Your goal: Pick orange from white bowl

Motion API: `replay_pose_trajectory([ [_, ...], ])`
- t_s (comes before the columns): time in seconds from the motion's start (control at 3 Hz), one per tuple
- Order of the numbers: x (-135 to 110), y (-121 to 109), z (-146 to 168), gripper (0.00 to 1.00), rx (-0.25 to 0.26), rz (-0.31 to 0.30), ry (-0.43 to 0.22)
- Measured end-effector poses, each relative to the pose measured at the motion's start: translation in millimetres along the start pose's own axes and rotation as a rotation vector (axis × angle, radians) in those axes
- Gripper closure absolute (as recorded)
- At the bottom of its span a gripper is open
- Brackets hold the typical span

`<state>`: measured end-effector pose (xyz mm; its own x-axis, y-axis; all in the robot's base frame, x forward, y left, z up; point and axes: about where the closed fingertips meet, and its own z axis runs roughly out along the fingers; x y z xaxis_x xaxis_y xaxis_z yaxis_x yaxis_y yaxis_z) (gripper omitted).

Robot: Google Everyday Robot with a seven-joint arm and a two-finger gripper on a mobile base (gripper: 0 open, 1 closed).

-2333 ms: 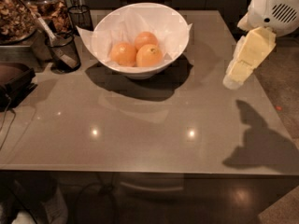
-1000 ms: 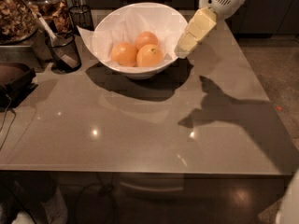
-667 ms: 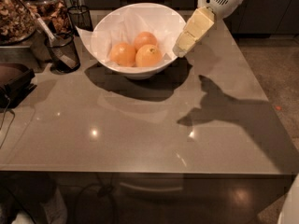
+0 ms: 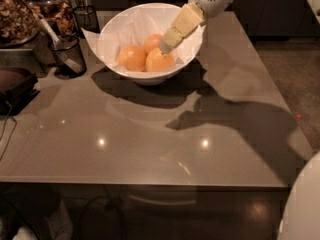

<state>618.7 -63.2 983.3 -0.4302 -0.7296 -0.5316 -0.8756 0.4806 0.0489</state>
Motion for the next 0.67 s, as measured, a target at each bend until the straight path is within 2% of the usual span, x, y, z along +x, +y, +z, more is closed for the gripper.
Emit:
replay_pose_trajectory([
  [0.33,-31.1,8.5,31.0,0.0,-0.032,0.048,0.023],
  [0.67,-34.5,9.2,33.7,0.0,-0.033,0.051,0.016],
])
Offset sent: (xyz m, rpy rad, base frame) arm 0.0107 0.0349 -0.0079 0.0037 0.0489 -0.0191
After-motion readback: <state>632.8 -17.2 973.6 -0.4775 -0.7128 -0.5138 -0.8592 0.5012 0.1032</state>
